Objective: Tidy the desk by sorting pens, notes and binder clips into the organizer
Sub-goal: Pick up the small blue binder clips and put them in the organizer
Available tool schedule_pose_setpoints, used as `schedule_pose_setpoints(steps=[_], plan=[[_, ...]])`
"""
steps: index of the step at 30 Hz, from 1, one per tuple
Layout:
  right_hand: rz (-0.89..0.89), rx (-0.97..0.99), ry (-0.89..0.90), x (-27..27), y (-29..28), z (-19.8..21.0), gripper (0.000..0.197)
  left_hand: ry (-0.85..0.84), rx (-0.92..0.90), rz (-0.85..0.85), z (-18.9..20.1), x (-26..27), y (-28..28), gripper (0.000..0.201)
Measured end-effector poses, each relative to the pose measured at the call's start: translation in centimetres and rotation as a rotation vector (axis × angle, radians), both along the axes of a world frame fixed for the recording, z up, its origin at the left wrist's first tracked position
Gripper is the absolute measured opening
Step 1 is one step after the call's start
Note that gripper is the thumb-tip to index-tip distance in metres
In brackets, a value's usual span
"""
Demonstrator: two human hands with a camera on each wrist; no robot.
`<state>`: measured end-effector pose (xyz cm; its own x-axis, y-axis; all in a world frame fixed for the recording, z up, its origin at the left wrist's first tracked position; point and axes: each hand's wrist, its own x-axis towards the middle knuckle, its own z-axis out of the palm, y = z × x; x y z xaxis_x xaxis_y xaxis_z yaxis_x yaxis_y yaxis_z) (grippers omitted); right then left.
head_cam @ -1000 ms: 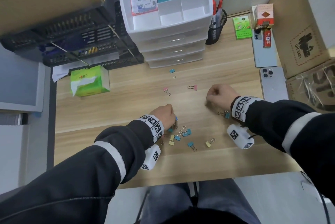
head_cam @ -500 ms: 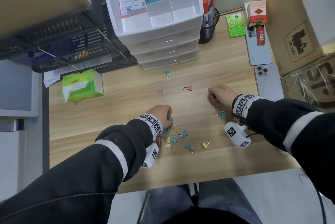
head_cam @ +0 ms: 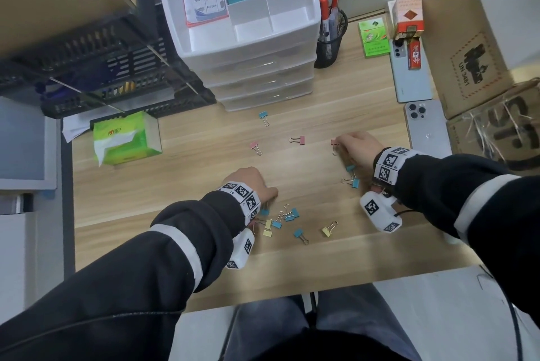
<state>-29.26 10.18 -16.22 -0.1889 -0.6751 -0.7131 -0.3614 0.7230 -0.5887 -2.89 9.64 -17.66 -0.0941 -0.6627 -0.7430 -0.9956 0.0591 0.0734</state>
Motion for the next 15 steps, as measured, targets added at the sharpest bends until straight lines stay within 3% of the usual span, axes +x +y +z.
schedule_pose_setpoints(steps=[6, 11, 15], plan=[[0.035, -0.013, 0.017, 0.24, 0.29, -0.23, 0.030, 0.015, 0.051, 0.211, -0.42, -0.53, -0.27, 0.043], [0.007, -0.016, 0.019, 0.09, 0.42, -0.51, 0.026, 0.021, 0.051, 0.252, -0.48, -0.50, -0.55, 0.027], [0.010, -0.033, 0.024, 0.09, 0.46, -0.68, 0.027, 0.037, 0.048, 0.270, -0.51, -0.43, -0.71, 0.026]])
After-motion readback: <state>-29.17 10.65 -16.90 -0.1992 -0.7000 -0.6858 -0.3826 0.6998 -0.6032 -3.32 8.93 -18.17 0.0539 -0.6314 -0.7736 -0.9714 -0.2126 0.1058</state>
